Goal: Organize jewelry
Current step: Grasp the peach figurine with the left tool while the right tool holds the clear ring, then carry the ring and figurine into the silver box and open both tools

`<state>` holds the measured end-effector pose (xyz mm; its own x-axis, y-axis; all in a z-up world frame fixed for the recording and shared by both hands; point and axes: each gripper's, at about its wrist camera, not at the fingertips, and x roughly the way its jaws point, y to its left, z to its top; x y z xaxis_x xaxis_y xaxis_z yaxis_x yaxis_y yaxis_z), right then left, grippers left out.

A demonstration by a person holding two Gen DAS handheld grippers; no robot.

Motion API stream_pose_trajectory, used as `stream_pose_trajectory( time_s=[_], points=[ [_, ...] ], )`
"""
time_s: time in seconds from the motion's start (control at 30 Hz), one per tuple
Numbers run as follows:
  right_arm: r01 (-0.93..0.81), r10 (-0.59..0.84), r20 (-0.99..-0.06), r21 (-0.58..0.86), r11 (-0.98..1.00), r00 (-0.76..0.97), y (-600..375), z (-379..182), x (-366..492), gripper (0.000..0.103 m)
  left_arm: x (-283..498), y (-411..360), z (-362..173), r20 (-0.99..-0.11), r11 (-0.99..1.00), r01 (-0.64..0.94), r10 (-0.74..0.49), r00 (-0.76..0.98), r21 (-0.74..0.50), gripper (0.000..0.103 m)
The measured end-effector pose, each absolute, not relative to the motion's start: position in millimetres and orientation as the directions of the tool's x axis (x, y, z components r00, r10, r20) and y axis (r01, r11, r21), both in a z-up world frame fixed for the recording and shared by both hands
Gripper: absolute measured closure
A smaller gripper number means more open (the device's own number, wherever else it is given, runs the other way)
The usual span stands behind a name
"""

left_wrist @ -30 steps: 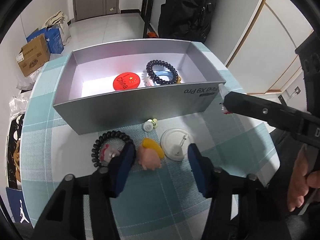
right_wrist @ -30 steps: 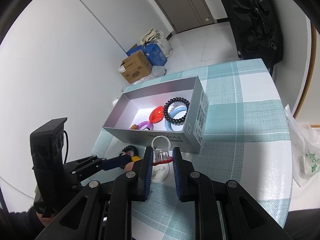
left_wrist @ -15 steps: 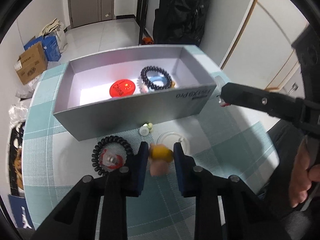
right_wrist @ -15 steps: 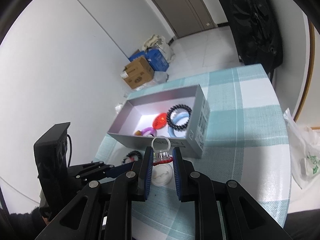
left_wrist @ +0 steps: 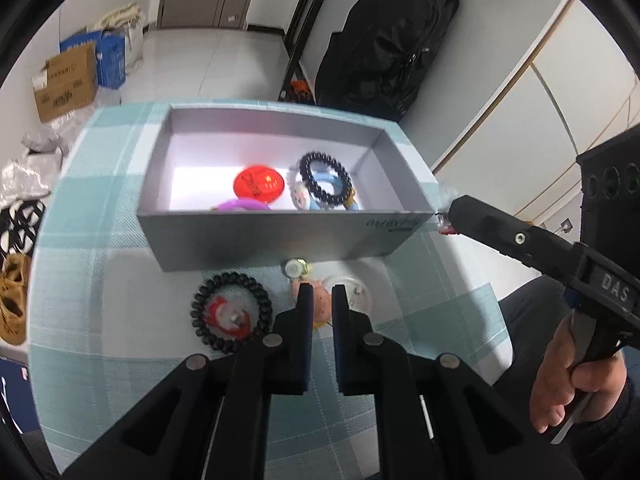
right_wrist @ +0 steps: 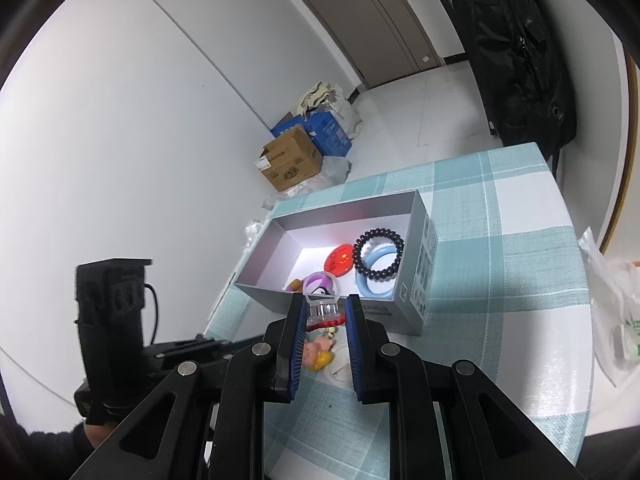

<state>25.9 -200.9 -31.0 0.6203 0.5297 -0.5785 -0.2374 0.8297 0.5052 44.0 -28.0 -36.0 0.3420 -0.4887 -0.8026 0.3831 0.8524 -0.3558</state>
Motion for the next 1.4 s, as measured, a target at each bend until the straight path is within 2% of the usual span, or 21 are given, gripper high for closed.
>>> stream_pose_trajectory(
  time_s=[0.07,0.13,0.23,0.37,0.57,0.63,0.9,1.2,1.4],
  points=[
    [-0.239,0.531,-0.580,0.505,0.829,0.617,-200,-32,26,0.085,45,-34,-38,-0.803,0.840,0.401,-0.503,0.320,-0.366,0.090],
    [-0.244,0.535,-0.582,0.504,0.828,0.613,-199,-32,26,0.085,45,-40,-41,-0.818,0.847,0.415,-0.477,0.320,-0.332,0.078],
    [-0.247,0.532,-0.583,0.498,0.831,0.615,-200,-32,25,0.085,48,-46,-48,-0.842,0.864,0.410,-0.435,0.318,-0.292,0.076],
    [-0.236,0.529,-0.580,0.505,0.830,0.619,-204,-32,26,0.084,52,-51,-58,-0.868,0.877,0.400,-0.398,0.297,-0.265,0.076],
    [-0.229,0.530,-0.577,0.513,0.827,0.621,-206,-31,25,0.084,50,-49,-54,-0.856,0.881,0.411,-0.386,0.343,-0.233,0.076],
    [-0.233,0.532,-0.575,0.513,0.826,0.621,-205,-31,25,0.084,48,-46,-50,-0.845,0.881,0.414,-0.390,0.366,-0.228,0.089],
    [-0.232,0.537,-0.581,0.518,0.823,0.611,-202,-33,30,0.084,50,-45,-46,-0.821,0.862,0.431,-0.436,0.367,-0.265,0.089],
    [-0.260,0.555,-0.555,0.522,0.813,0.620,-200,-24,36,0.084,33,-28,2,-0.714,0.834,0.465,-0.518,0.472,-0.297,0.089],
    [-0.273,0.550,-0.564,0.502,0.821,0.616,-199,-11,55,0.084,57,-14,26,-0.660,0.838,0.435,-0.533,0.529,-0.328,0.089]
  ],
)
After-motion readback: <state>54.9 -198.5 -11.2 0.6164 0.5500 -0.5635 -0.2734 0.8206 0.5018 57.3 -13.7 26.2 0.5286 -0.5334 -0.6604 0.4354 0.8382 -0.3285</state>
